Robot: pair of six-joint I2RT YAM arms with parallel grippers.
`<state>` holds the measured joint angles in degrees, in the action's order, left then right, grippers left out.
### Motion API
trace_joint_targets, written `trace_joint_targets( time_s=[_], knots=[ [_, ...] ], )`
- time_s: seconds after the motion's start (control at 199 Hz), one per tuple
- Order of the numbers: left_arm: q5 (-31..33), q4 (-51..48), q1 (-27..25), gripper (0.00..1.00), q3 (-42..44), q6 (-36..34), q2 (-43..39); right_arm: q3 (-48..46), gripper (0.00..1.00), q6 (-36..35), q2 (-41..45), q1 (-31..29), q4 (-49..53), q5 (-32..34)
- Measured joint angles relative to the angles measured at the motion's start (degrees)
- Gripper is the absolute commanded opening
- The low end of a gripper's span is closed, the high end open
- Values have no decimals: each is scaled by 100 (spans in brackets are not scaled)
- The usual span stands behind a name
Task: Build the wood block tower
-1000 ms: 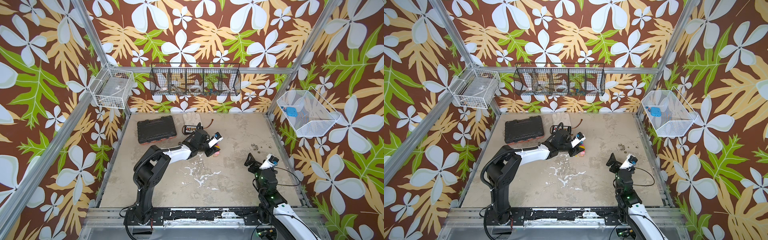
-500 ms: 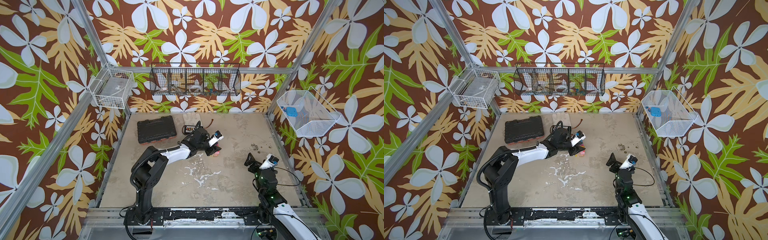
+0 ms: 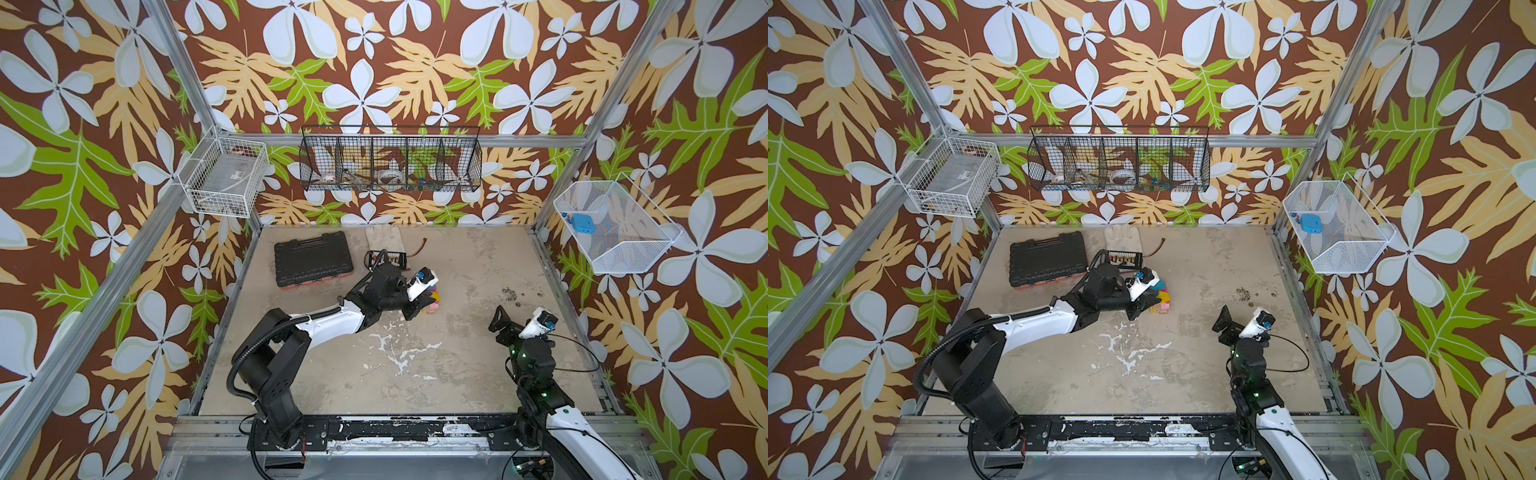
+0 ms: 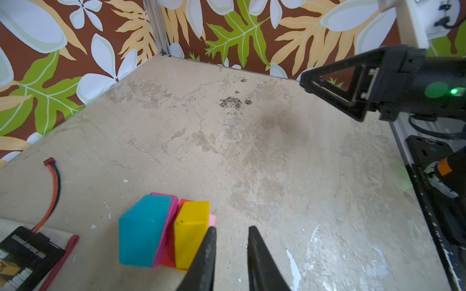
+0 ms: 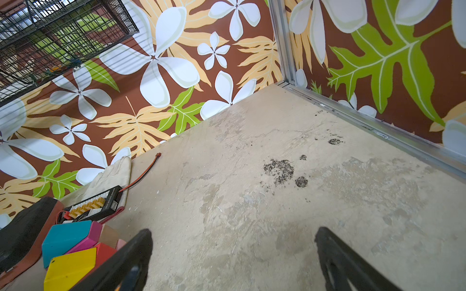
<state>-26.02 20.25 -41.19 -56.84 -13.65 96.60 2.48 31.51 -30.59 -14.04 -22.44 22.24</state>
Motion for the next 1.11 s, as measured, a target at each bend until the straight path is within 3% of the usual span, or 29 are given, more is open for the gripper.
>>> trace_joint_targets(
  time_s=[0.257, 0.584, 1.107],
  knots=[
    [157, 501, -289, 13, 573, 96, -59, 0, 100, 0, 0, 0, 0, 0],
    [197, 651, -313, 13, 157, 350, 745, 0, 100, 0, -11, 0, 0, 0],
    [485, 404, -313, 14, -461, 448, 1187, 0, 100, 0, -28, 0, -2, 0]
  ],
)
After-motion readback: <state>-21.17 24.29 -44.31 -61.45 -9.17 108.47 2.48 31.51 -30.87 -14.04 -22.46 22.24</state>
